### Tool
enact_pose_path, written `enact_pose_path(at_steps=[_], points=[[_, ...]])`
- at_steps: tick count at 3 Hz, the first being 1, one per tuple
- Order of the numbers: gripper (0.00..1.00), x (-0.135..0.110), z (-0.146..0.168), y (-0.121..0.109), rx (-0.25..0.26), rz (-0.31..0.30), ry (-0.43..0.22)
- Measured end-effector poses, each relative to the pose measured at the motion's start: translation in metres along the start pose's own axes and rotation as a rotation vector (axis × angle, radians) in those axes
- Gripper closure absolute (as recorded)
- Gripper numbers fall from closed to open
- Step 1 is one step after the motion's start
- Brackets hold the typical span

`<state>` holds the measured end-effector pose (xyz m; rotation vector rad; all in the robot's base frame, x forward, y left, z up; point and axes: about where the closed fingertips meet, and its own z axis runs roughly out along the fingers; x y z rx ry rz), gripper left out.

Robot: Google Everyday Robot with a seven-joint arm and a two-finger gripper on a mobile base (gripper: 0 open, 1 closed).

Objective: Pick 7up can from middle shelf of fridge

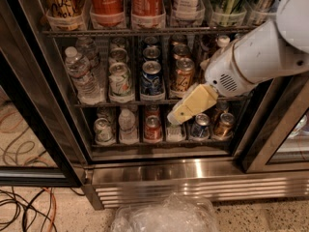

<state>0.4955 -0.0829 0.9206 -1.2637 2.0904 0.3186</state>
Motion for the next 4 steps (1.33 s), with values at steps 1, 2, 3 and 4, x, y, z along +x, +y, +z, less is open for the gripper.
enact_pose_path(at_steps=[1, 2, 3, 4], points=[[0.00, -0.021, 0.030, 0.023, -0.035, -0.017, -0.082], [0.00, -0.047, 0.071, 0.055, -0.074, 0.005, -0.216], [0.00, -0.073, 0.102, 0.080, -0.087, 0.034, -0.333], [0.00, -0.092, 0.118, 0.103, -0.093, 0.070, -0.411]])
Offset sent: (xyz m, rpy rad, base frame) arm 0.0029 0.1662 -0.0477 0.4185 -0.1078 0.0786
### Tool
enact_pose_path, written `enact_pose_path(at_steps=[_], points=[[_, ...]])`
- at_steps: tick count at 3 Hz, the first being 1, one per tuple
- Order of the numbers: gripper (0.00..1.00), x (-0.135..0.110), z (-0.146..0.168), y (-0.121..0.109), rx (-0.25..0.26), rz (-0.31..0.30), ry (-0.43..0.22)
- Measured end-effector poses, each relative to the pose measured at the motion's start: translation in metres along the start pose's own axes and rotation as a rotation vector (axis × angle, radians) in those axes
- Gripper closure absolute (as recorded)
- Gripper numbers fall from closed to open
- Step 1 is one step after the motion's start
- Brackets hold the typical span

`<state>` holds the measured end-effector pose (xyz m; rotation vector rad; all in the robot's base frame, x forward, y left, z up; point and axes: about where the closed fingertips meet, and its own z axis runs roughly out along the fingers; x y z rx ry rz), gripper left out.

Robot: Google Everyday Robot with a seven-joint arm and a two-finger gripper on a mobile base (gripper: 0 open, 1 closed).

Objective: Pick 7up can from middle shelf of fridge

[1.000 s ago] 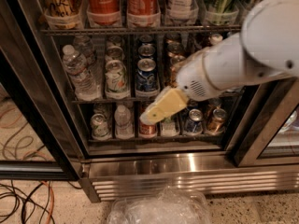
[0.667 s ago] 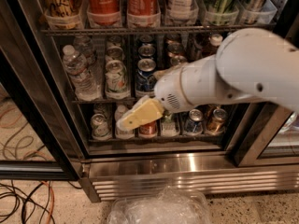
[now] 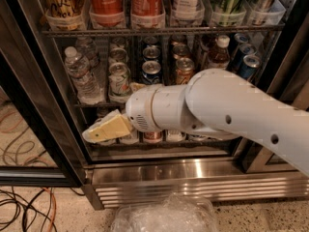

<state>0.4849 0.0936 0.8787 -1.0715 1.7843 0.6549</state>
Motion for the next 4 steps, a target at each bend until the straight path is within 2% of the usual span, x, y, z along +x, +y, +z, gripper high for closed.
enact_pose_path(at_steps=[1, 2, 3, 4], points=[[0.00, -0.016, 0.008, 0.017, -0.025, 0.012, -0.042], [0.00, -0.016, 0.008, 0.018, -0.025, 0.011, -0.042], [0.00, -0.016, 0.021, 0.040, -0.001, 0.027, -0.060], [0.00, 0.009, 0.041, 0.089, 0.076, 0.047, -0.002]])
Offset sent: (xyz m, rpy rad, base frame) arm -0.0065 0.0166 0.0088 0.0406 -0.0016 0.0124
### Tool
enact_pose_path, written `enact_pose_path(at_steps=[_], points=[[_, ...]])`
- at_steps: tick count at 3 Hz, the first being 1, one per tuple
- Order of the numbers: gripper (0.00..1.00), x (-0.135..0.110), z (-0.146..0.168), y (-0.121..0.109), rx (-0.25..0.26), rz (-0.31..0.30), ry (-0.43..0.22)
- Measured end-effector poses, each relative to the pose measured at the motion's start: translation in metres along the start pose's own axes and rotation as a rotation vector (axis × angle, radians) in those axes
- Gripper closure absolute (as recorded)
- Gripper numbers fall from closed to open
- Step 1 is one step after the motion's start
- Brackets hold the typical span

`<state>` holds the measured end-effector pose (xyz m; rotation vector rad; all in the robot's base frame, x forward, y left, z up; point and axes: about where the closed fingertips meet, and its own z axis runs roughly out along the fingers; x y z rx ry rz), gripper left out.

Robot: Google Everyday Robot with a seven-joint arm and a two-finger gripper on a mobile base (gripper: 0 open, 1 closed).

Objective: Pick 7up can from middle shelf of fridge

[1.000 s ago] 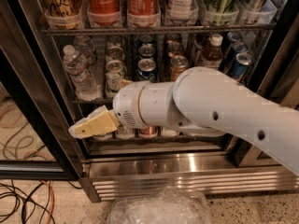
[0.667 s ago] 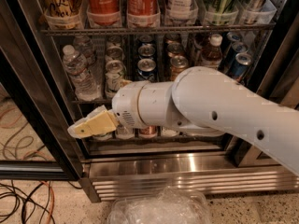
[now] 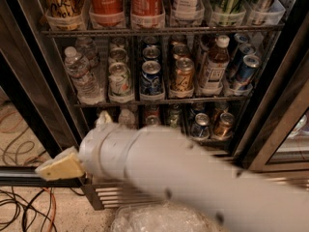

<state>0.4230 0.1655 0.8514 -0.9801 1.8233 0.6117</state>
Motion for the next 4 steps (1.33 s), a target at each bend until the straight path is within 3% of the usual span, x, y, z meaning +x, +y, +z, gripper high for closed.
enact_pose_path(at_steps=[1, 2, 3, 4], points=[[0.00, 0.035, 0.000, 0.031, 0.135, 0.104, 0.049], [0.00, 0.058, -0.005, 0.024, 0.284, 0.185, 0.034], [0.00, 0.062, 0.001, 0.006, 0.362, 0.263, -0.029], [0.00, 0.061, 0.014, -0.024, 0.401, 0.300, -0.115]])
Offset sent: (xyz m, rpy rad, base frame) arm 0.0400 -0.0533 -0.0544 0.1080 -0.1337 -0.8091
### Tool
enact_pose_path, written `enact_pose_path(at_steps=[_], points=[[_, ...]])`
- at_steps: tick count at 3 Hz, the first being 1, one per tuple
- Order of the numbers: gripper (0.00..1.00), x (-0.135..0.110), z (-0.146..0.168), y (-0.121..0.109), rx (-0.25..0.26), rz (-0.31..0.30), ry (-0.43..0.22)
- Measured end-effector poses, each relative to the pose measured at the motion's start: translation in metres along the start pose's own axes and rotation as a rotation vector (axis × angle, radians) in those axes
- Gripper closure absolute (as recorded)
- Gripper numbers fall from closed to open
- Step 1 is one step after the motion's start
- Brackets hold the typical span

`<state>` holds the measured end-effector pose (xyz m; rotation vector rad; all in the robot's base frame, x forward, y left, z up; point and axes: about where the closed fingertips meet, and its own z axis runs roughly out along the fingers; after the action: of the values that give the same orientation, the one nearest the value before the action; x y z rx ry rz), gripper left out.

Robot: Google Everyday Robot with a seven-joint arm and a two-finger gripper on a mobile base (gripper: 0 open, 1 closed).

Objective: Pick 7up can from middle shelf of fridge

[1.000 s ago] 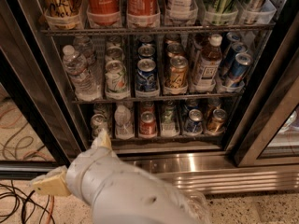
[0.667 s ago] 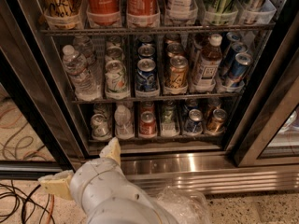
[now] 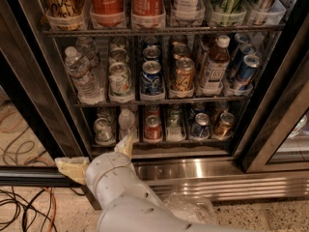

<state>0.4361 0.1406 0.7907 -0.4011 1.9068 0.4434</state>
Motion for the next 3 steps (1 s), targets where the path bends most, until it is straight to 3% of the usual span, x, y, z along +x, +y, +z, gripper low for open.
enact_pose_path(at_steps=[1, 2, 3], points=[[0.00, -0.006, 0.003, -0.016, 0.050, 0.014, -0.040], [0.00, -0.006, 0.003, -0.015, 0.050, 0.012, -0.040], [0.00, -0.020, 0.006, -0.027, 0.092, -0.022, -0.089]])
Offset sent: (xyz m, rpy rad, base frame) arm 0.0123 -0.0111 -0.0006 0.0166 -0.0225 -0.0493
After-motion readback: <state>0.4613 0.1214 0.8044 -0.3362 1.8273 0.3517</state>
